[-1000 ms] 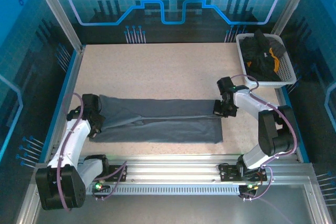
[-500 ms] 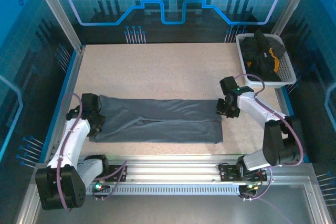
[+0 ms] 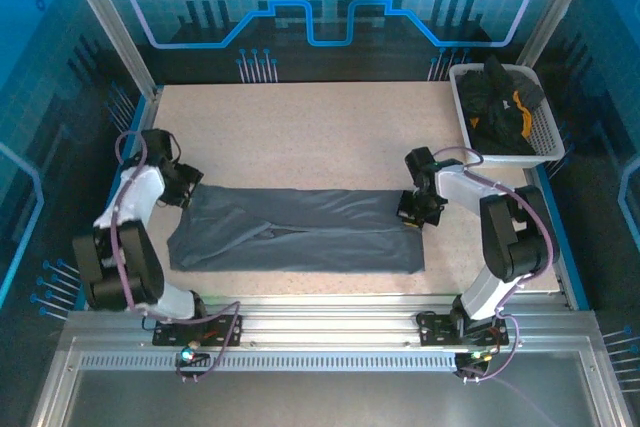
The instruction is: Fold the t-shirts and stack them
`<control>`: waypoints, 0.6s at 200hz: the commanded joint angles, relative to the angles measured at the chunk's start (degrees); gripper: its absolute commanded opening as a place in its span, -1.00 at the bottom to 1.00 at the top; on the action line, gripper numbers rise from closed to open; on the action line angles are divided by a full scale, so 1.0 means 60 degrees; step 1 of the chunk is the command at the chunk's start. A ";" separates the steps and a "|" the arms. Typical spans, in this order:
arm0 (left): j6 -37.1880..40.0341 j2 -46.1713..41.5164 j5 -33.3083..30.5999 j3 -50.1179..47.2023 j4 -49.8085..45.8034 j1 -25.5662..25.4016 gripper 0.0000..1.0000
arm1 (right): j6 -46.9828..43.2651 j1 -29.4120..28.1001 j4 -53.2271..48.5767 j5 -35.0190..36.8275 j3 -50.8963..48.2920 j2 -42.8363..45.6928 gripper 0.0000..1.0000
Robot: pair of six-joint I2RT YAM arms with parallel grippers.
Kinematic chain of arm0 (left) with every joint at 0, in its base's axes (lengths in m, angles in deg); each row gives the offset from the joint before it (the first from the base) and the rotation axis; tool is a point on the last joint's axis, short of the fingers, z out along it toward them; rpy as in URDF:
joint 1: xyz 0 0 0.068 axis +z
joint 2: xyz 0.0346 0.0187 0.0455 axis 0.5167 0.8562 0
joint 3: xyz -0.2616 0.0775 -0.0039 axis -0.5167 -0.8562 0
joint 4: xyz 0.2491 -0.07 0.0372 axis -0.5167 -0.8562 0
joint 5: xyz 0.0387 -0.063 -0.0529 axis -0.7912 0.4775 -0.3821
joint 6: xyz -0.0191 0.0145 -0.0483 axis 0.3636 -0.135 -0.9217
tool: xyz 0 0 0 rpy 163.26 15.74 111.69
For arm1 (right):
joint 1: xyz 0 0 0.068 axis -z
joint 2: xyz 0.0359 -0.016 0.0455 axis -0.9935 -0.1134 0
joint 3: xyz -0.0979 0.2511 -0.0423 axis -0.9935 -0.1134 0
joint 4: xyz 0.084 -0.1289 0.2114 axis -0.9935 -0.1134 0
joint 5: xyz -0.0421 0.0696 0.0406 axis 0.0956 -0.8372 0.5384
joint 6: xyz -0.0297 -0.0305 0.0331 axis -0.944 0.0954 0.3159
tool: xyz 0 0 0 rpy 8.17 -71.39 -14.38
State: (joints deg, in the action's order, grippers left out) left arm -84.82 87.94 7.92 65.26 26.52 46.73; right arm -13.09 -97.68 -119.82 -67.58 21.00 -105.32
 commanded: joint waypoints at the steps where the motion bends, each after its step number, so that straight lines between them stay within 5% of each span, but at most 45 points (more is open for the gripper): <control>1: 0.0742 0.1021 0.1411 0.0702 0.0093 0.0158 0.02 | 0.0230 0.0279 -0.0593 0.0081 -0.0235 -0.0028 -0.95; 72: 0.1547 0.2462 0.0093 0.0659 -0.0503 0.0876 -0.29 | -0.0201 0.0425 -0.1170 0.0345 0.0551 0.0136 -0.86; 120: 0.1653 0.1956 -0.0121 0.0633 -0.0745 0.1218 -0.75 | -0.0117 -0.0384 -0.1287 0.0824 0.1317 0.0227 -0.81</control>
State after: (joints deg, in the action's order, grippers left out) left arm -75.92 102.17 8.57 69.68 24.62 53.07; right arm -13.68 -97.38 -125.50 -64.96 25.72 -105.25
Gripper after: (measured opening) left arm 0.158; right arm 0.091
